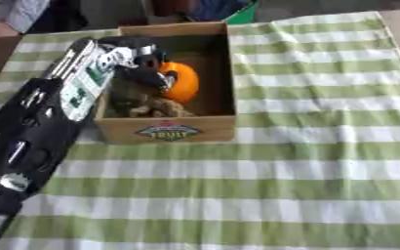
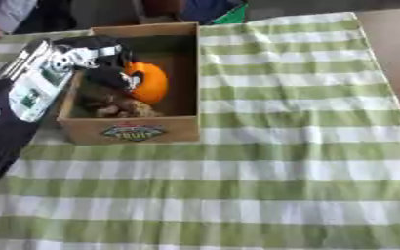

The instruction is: Pick up objects on the table and place them in the box.

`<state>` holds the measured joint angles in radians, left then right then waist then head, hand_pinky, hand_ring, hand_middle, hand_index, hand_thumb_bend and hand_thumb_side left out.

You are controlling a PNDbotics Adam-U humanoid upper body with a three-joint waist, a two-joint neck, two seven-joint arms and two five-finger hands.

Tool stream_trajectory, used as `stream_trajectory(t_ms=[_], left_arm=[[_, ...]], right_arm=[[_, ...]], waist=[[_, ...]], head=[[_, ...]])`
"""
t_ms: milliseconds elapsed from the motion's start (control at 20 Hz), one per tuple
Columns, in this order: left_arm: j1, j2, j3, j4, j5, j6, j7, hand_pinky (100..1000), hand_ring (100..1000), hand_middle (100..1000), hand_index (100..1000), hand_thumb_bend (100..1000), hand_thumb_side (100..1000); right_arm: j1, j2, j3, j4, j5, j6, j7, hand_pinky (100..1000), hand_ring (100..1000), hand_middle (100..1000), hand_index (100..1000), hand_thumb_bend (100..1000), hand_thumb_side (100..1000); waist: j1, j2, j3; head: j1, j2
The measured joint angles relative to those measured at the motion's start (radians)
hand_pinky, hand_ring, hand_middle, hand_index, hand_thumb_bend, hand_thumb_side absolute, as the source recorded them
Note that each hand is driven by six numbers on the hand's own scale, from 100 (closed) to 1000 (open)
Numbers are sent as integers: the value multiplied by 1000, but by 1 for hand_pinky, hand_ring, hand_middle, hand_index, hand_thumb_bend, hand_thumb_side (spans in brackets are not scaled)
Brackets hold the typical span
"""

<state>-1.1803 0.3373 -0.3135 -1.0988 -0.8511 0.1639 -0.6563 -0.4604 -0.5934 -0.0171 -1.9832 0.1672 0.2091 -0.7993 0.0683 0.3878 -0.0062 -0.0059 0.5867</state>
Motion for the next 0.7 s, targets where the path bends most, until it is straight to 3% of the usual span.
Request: stream_trajectory(t_ms=[100, 300, 400, 500, 600, 700], left_arm=[[0, 0, 7, -24, 6, 25, 16, 814, 811, 801, 894, 134, 733], [-1, 6, 31, -104, 37, 63, 63, 813, 800, 797, 897, 329, 888], [-7, 14, 48, -150, 48, 67, 91, 802, 778, 771, 856, 492, 1000], [-14, 26, 75, -198, 50, 64, 120, 794, 765, 757, 846, 595, 1000], [-15, 40, 105, -245, 50, 63, 148, 791, 759, 751, 846, 622, 1000], [-10, 59, 133, -290, 51, 67, 176, 780, 742, 737, 847, 566, 1000]], right_arm=[[3, 0, 0, 0, -2, 0, 0, 687, 663, 653, 793, 100, 810], [4, 0, -1, 0, -2, 0, -1, 687, 664, 654, 793, 100, 808], [9, 0, -1, 0, -2, -1, -3, 687, 664, 654, 793, 100, 807], [12, 0, -1, 0, -2, -2, -4, 687, 665, 655, 793, 100, 807], [13, 0, -2, 0, -2, -2, -7, 687, 665, 655, 793, 100, 807], [15, 0, -2, 0, -2, -2, -8, 687, 666, 656, 793, 100, 807]], waist=[[-2, -1, 0], [-3, -9, 6], [-4, -11, 10], [-5, -15, 15], [-9, -18, 20], [-12, -21, 26]], head=[[0, 0], [-2, 1], [-6, 3], [-14, 8], [-24, 16], [-31, 24]])
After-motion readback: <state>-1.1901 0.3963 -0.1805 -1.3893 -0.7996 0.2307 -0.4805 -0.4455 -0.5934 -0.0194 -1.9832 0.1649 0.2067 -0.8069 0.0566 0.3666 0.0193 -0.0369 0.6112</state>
